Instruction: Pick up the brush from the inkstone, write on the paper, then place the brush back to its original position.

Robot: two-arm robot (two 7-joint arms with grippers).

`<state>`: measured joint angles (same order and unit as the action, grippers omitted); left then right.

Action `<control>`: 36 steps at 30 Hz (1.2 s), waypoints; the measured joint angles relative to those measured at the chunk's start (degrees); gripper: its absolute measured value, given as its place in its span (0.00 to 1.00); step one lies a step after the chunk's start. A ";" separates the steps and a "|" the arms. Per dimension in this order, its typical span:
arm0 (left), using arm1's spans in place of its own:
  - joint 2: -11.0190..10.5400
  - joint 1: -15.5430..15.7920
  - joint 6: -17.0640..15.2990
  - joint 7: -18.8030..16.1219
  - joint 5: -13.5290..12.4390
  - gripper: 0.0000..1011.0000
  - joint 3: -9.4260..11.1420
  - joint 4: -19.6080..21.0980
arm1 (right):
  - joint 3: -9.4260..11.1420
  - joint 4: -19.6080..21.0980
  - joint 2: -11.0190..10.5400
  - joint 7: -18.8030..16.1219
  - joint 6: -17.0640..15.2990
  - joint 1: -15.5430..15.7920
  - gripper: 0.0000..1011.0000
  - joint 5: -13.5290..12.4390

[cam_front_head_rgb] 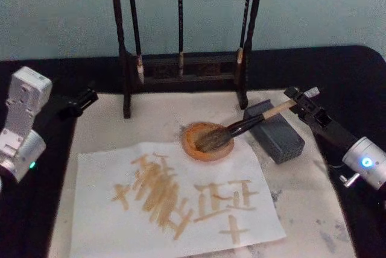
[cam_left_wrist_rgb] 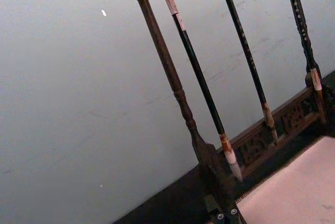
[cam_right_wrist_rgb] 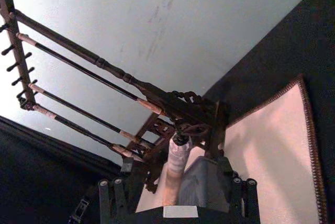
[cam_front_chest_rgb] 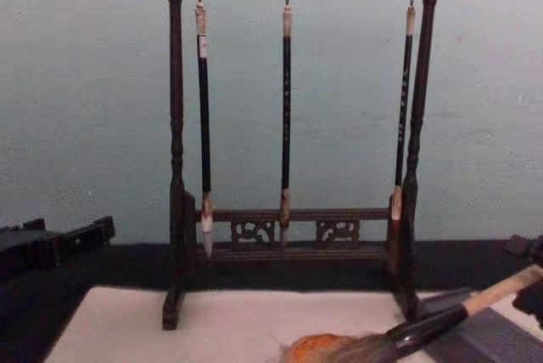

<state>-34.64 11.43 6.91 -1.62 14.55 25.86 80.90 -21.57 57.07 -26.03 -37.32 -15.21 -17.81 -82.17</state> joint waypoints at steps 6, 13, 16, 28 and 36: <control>0.00 0.00 0.00 0.00 0.00 0.99 0.00 0.00 | -0.04 -0.02 -0.03 -0.05 0.00 -0.02 1.00 -0.05; 0.00 0.00 0.00 0.00 0.00 0.99 0.00 0.00 | 0.10 0.02 0.00 0.01 0.02 0.01 0.99 -0.01; 0.00 0.00 0.00 0.00 0.00 0.99 0.00 0.00 | 0.15 0.03 0.02 0.04 0.04 0.03 0.94 0.04; 0.00 0.00 0.00 0.00 0.00 0.99 0.00 0.00 | 0.23 0.10 0.05 0.12 0.08 0.08 0.59 0.13; 0.00 0.00 0.00 0.00 0.00 0.99 0.00 0.00 | 0.28 0.11 0.05 0.17 0.09 0.10 0.29 0.17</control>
<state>-34.65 11.43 6.91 -1.62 14.55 25.86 80.90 -21.29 57.18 -25.98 -37.15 -15.12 -17.72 -82.00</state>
